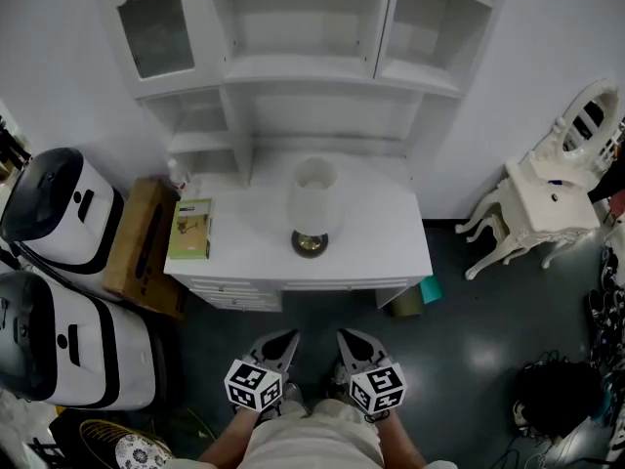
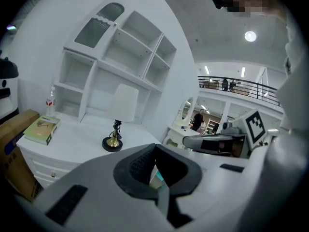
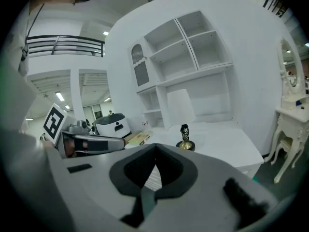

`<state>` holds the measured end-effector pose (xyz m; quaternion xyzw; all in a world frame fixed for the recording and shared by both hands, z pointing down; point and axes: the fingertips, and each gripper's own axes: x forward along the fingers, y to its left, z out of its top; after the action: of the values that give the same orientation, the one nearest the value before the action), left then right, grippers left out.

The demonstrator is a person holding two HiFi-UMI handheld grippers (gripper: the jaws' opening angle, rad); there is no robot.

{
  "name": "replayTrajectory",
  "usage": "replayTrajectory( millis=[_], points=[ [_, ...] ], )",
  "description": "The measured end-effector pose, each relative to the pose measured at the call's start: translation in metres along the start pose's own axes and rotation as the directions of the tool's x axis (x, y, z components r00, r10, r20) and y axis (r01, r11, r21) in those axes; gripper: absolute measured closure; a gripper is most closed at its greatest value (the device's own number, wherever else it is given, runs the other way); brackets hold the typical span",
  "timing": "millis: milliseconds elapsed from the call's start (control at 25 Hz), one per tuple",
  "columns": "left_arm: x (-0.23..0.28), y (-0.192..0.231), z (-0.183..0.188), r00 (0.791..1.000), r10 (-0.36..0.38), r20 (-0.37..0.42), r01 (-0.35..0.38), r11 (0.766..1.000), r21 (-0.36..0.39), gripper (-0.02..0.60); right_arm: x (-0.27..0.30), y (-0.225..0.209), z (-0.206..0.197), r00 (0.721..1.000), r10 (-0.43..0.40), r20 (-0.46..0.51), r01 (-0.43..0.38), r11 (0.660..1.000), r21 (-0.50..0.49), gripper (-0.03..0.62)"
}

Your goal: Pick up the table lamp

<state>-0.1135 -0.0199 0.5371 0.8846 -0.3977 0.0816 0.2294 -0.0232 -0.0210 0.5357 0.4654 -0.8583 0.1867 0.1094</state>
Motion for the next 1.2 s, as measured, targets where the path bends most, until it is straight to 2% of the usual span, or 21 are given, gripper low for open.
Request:
replayTrajectory(
  millis=[200,440,760,920,1200],
  points=[
    [0.026,0.001,0.020,0.998,0.049,0.030,-0.048,0.999,-0.014,0.572,0.008,-0.028,0.021,0.999,0.038,-0.007,-0.038,0.997,-0.061,0.583],
    [0.062,-0.006,0.040,0.995,0.085,0.044,-0.085,0.996,-0.009,0.572,0.015,-0.067,0.040,0.996,0.091,0.003,-0.090,0.994,-0.067,0.583],
    [0.104,-0.012,0.033,0.990,0.141,0.024,-0.140,0.990,-0.014,0.572,0.021,-0.100,0.029,0.984,0.173,-0.030,-0.175,0.982,-0.065,0.583],
    [0.115,-0.007,0.027,0.991,0.133,0.003,-0.132,0.991,-0.037,0.572,0.027,-0.109,0.017,0.984,0.171,-0.058,-0.173,0.984,-0.034,0.583],
    [0.123,0.024,0.026,0.992,0.127,-0.003,-0.127,0.992,-0.012,0.572,0.035,-0.107,0.009,0.989,0.130,-0.073,-0.131,0.991,-0.007,0.583]
  ],
)
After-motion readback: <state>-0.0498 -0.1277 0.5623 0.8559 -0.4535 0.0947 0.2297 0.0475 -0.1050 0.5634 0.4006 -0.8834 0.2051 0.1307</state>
